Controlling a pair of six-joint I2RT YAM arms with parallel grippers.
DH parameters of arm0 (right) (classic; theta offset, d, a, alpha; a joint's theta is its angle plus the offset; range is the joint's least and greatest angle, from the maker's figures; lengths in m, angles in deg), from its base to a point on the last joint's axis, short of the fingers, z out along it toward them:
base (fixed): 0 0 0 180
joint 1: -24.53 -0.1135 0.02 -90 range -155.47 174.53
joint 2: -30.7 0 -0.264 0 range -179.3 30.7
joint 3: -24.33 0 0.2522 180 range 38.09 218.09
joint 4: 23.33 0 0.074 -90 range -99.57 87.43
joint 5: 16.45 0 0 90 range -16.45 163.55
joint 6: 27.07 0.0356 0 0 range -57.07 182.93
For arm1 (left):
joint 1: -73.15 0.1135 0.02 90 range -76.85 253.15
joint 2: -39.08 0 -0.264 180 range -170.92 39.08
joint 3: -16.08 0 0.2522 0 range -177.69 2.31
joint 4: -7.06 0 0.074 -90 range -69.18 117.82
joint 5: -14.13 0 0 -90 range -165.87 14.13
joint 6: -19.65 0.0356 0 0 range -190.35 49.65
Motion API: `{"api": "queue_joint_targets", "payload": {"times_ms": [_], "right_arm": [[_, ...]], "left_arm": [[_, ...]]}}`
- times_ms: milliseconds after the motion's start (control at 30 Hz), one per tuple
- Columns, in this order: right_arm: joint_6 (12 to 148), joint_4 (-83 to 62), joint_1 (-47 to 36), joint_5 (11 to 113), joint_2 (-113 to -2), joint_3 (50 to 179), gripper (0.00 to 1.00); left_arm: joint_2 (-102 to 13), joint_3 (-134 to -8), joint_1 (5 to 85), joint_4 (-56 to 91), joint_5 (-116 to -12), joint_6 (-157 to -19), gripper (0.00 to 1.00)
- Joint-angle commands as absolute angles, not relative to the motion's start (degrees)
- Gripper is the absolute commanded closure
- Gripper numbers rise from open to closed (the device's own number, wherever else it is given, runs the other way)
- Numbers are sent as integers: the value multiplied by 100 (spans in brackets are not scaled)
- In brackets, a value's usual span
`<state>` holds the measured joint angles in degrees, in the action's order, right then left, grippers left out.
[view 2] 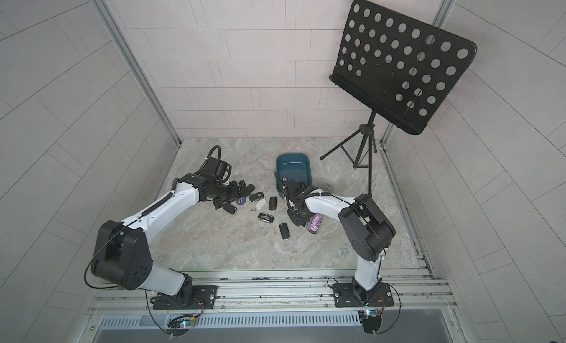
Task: Place the car key into the storage box
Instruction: Pick up the car key from the center of the board.
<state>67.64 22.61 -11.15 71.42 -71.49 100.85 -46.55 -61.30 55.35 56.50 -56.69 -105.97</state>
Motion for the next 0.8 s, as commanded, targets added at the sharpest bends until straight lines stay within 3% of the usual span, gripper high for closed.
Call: {"api": "queue_joint_targets", "payload": {"times_ms": [0,367,767], "right_arm": [[6686,2478,-1168,7057,-6946,10005,64],[6901,2716,-1168,6425,-6120,10003,64],[7589,2885,-756,6571,-5729,10860,64]], "left_arm": [[-4469,-6101,5577,5703,-5773,-10669,0],[-4650,-6394,5666,5635,-5845,-10633,0],[-5342,-7136,5732,5560,-5668,-10560,0]]}}
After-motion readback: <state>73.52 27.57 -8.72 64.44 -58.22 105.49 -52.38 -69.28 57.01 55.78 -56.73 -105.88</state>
